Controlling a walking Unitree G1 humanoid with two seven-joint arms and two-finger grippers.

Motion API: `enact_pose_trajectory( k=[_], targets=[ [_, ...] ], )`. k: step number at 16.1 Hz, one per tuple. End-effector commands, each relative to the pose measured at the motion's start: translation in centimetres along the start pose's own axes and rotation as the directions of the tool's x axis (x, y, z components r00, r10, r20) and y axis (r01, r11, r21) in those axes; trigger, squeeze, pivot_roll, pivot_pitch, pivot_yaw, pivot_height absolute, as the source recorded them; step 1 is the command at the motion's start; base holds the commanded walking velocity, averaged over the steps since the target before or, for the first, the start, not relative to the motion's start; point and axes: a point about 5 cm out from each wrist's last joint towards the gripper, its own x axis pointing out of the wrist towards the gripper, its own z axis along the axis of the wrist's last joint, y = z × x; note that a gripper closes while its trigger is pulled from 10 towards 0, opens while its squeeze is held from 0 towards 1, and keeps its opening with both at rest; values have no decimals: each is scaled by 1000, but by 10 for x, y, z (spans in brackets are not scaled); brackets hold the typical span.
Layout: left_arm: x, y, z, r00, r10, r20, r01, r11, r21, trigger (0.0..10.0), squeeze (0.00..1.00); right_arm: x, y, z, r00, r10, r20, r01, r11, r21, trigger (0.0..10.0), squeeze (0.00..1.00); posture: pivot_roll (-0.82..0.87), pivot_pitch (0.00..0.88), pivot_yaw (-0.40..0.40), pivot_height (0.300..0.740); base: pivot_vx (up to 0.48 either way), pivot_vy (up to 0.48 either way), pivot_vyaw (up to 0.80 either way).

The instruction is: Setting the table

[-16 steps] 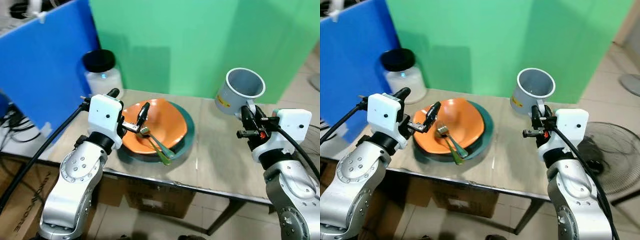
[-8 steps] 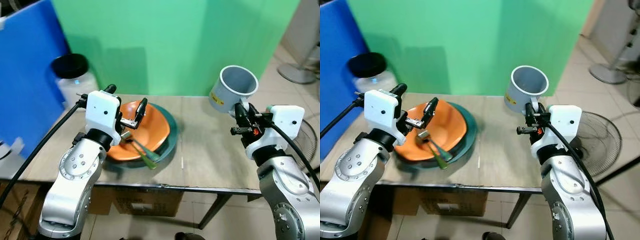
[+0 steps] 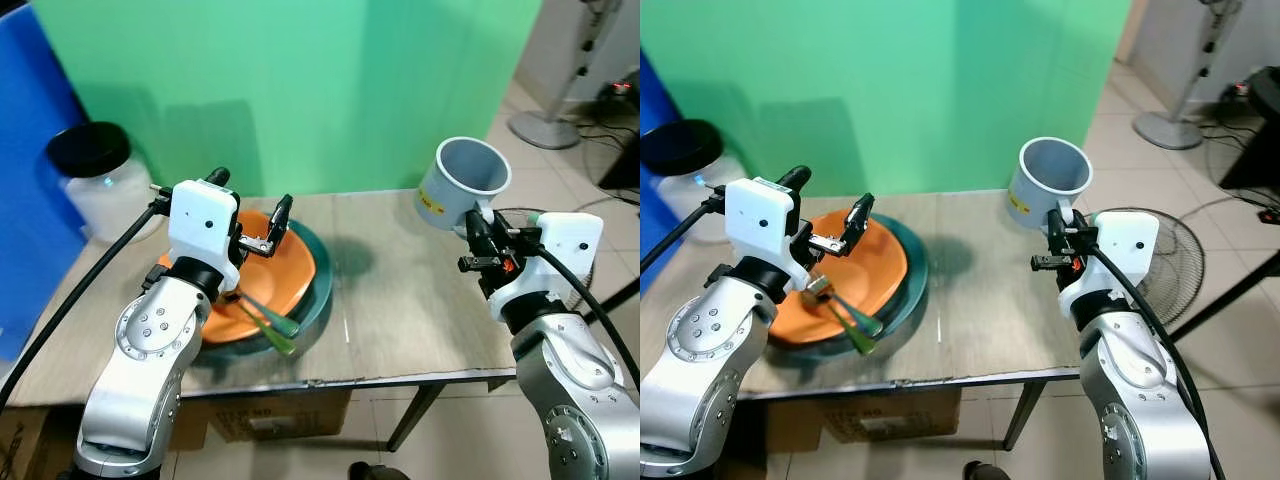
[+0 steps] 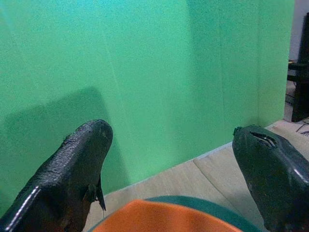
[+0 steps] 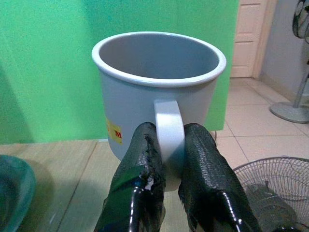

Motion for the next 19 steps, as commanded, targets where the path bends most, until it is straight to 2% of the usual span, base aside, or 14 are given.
enact_pose_trajectory(
  k=[1,13,19],
  targets=[
    [-1,1,4,1000,11,15,-11,1000,1,10000,0,0,1,1,1000,10,-1,-10,1000,4,10000,0,111,0,11,740,0,0,-775],
    [0,-1,3,1000,-4,10,4,1000,5,10000,0,-1,0,2,1000,14,-4,-14,1000,9,10000,0,103,0,16,740,0,0,-775],
    [-2,8,-3,997,72,-26,-73,997,-33,10000,0,-2,-7,0,999,-16,-31,15,1000,-17,10000,0,103,0,11,740,0,0,-774]
  ],
)
